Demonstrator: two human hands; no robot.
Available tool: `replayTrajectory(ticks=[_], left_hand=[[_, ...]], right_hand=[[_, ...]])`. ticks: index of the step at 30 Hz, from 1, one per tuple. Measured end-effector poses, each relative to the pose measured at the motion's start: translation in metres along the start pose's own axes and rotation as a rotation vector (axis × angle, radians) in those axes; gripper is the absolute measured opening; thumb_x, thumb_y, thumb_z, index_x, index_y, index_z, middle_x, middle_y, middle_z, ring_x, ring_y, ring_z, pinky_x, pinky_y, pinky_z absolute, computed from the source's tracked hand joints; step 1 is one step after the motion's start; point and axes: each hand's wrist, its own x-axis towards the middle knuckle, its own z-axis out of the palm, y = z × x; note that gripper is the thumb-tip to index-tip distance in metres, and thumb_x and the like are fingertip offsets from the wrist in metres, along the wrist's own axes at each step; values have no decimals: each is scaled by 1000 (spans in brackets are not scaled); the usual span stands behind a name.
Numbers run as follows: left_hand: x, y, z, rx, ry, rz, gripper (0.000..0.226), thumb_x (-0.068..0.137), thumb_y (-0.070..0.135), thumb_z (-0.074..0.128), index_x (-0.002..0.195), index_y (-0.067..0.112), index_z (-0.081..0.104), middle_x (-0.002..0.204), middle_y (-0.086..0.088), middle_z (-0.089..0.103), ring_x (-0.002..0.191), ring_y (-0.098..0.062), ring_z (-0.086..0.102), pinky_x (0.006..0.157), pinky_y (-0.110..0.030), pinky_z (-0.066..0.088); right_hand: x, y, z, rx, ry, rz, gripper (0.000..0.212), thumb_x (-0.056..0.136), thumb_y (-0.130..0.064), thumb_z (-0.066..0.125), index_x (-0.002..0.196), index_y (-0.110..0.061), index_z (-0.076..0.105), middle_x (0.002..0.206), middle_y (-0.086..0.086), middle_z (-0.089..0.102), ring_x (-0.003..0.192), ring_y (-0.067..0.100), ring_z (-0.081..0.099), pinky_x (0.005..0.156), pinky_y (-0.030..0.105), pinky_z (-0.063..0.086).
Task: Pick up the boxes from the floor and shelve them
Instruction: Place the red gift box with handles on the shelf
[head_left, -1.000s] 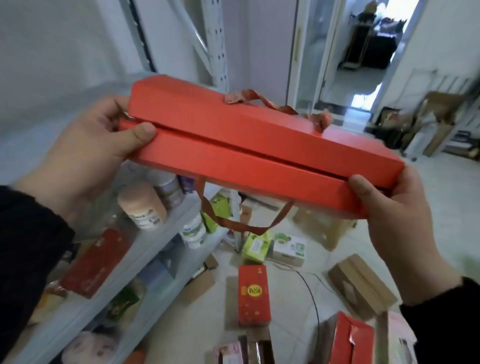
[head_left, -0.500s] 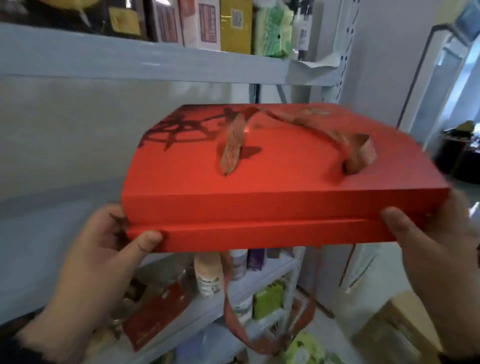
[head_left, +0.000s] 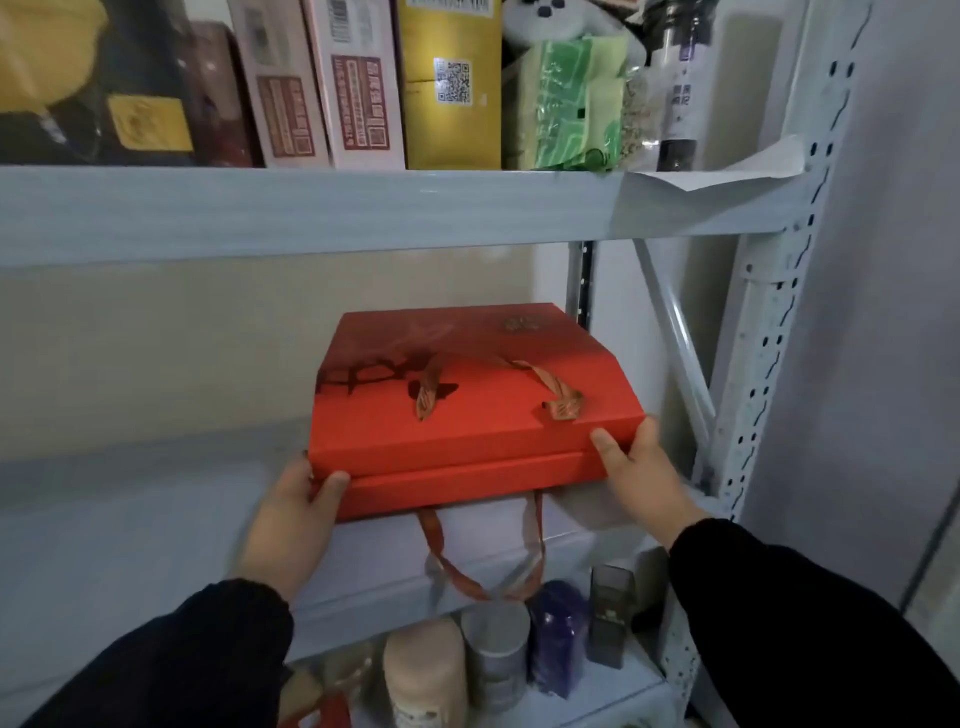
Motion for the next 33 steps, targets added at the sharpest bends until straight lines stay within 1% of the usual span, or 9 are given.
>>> replayTrajectory(ticks=[9,12,15,18,20,23,26,29,33], left_hand=[[72,-6,73,12,35,-45,27,104,32,53,128,23,57,109,4,63,101,-19,60,84,-32,43],[88,-10,86,83,41,-42,26,103,30,53,128,21,55,105,5,60,94,-18,56,81,-31,40],[98,-16,92,147,28,-39,27,102,35,53,126,22,52,103,5,59,93,-22,59,77,-32,41],[99,-16,93,130,20,-74,37,97,43,59,127,23,50,107,4,60,97,-24,61,77,-33,43],[96,-15,93,93,38,-77,46,90,42,68,127,24,46,110,3,59,93,-18,60,75,-31,44],[94,-15,94,110,71,-105,37,90,35,68,113,19,43,102,-3,59,77,-7,56,57,-23,38],[94,-13,91,185,150,-127,31,96,38,61,94,9,47,84,-7,59,67,-17,51,52,-28,33],[94,-15,90,222,180,-56,32,99,35,55,83,8,49,72,-10,56,64,-26,49,53,-32,34],[90,-15,96,263,56,145,4,94,25,60,90,24,60,83,6,59,71,-9,57,60,-22,42]], right_hand=[[112,29,9,-56,-145,133,51,102,-49,51,132,-15,29,128,7,49,111,25,52,93,34,39],[122,44,25,-72,-67,156,69,98,-56,53,149,-16,27,143,9,44,128,31,51,102,40,41],[129,53,35,-129,66,175,78,96,-57,56,154,-17,22,149,16,35,125,36,52,103,45,44],[128,56,35,-63,148,103,49,93,-42,66,128,-18,41,130,13,48,94,23,56,82,33,44],[126,59,36,-200,42,-12,29,91,-35,65,110,-23,46,115,9,54,89,22,56,75,32,43],[121,60,36,-338,-170,-122,45,87,-35,65,128,-39,47,125,5,52,110,27,56,96,38,47],[120,59,36,-418,-247,-215,71,86,-38,67,150,-42,37,151,3,45,135,25,46,112,35,38],[121,58,39,-480,-288,-274,80,88,-36,69,158,-35,31,162,0,35,146,21,34,115,28,27],[124,62,41,-530,-305,-297,83,88,-37,69,159,-35,28,165,-2,28,149,23,29,119,31,25]])
